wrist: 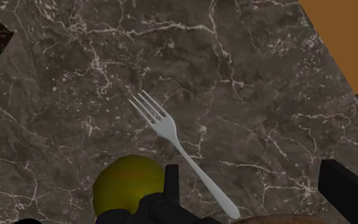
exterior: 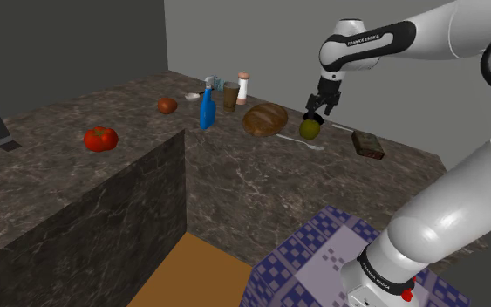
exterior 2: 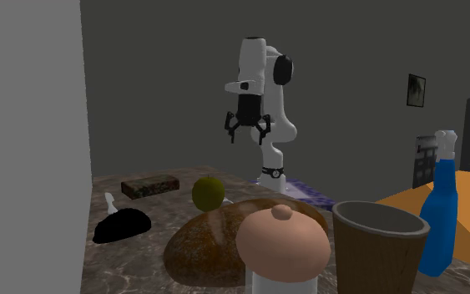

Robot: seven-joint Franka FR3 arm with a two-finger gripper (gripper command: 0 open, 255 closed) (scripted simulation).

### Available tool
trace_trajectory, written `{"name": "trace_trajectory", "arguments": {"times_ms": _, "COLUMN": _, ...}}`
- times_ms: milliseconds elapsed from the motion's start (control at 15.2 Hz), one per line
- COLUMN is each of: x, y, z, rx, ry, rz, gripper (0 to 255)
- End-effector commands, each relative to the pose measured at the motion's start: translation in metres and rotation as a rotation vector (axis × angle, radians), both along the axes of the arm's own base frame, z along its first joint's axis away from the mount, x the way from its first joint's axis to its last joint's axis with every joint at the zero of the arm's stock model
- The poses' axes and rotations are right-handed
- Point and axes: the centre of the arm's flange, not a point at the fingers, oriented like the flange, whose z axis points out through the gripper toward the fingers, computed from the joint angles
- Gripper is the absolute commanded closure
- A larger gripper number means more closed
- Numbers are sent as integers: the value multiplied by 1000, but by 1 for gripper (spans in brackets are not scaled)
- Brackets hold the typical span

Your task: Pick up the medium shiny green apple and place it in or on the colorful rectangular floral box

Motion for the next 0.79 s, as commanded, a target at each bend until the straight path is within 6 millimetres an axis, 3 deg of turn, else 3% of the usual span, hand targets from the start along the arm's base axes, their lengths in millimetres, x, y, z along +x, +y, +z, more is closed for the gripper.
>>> {"name": "trace_trajectory", "arguments": {"times_ms": 0, "x": 13, "y": -24, "z": -8, "rx": -4, "ry": -10, "rz": -11, "gripper": 0}}
{"name": "trace_trajectory", "arguments": {"times_ms": 594, "x": 68, "y": -121, "z": -34, "rx": -16, "ry": -51, "rz": -59, "gripper": 0}}
{"name": "trace_trajectory", "arguments": {"times_ms": 726, "x": 69, "y": -121, "z": -40, "rx": -16, "ry": -51, "rz": -59, "gripper": 0}}
